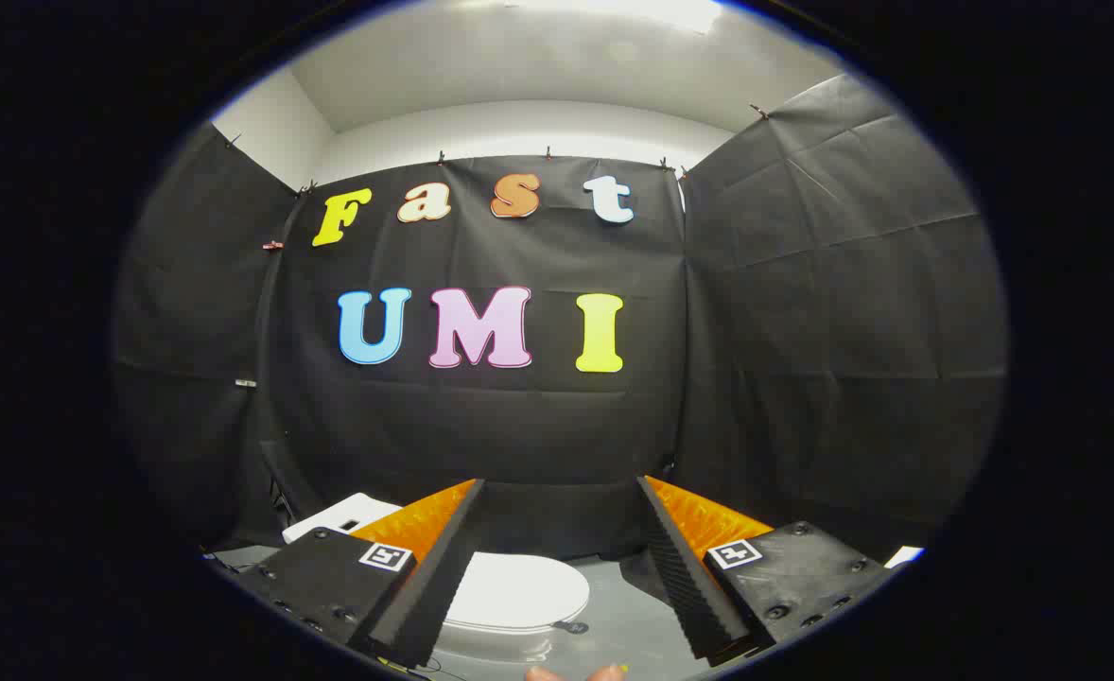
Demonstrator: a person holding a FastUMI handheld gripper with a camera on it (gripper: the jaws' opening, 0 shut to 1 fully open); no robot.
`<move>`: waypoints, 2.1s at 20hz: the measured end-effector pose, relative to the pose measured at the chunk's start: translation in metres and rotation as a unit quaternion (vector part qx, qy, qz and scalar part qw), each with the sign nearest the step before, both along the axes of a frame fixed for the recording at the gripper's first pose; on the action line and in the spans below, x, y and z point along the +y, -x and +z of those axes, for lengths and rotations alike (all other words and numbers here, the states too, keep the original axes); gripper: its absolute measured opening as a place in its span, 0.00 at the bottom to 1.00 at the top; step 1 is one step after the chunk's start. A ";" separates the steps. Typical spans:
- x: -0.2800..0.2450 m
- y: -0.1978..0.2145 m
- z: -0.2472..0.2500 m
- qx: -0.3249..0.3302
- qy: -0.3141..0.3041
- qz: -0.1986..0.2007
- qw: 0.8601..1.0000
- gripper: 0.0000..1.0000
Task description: Open the toilet lid.
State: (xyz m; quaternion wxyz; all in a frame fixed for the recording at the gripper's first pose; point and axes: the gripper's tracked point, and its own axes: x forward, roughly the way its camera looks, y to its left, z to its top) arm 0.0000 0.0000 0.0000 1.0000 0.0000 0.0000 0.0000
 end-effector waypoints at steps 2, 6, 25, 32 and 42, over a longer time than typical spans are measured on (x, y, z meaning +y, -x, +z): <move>0.002 -0.001 0.000 0.000 0.002 0.000 1.000 0.98; 0.004 -0.001 -0.002 -0.002 0.005 0.006 1.000 0.97; 0.009 0.003 0.005 -0.019 0.011 0.033 0.999 0.98; 0.014 -0.016 -0.017 -0.022 0.011 0.046 0.999 0.98; -0.001 -0.049 -0.108 0.011 0.003 0.042 0.999 0.98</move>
